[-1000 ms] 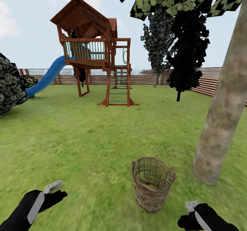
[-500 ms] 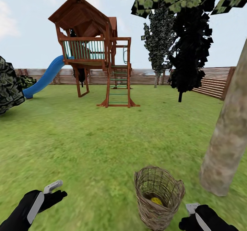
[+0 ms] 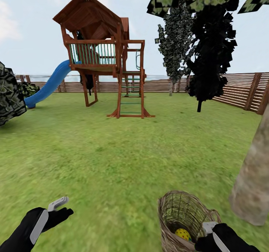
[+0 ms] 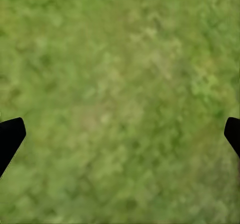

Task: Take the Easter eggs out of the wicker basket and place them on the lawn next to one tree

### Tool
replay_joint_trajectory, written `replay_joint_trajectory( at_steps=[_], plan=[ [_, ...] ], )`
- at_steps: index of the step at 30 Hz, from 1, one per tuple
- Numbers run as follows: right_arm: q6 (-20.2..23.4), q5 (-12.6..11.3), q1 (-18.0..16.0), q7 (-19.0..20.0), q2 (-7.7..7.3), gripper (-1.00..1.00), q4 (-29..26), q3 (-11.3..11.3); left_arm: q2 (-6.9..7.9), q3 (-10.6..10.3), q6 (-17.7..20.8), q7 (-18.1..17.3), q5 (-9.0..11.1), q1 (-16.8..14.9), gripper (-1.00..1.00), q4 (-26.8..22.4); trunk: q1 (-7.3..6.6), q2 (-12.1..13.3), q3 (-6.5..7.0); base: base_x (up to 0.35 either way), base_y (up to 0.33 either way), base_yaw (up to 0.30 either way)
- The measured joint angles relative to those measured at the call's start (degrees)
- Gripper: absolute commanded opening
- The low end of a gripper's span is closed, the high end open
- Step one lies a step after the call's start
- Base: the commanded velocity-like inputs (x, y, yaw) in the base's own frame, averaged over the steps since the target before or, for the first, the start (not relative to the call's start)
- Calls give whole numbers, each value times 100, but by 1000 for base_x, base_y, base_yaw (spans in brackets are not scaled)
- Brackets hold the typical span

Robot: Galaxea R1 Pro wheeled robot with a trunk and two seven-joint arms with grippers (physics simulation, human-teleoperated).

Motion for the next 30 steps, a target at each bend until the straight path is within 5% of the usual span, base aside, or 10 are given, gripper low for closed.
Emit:
replay_joint_trajectory(
  at_steps=[30],
  plan=[
    [13,2,1,0,9,100,-1,2,-207,-11,-19,49,-31,0,100,20,-613,1122,502,3,2,0]
  ],
)
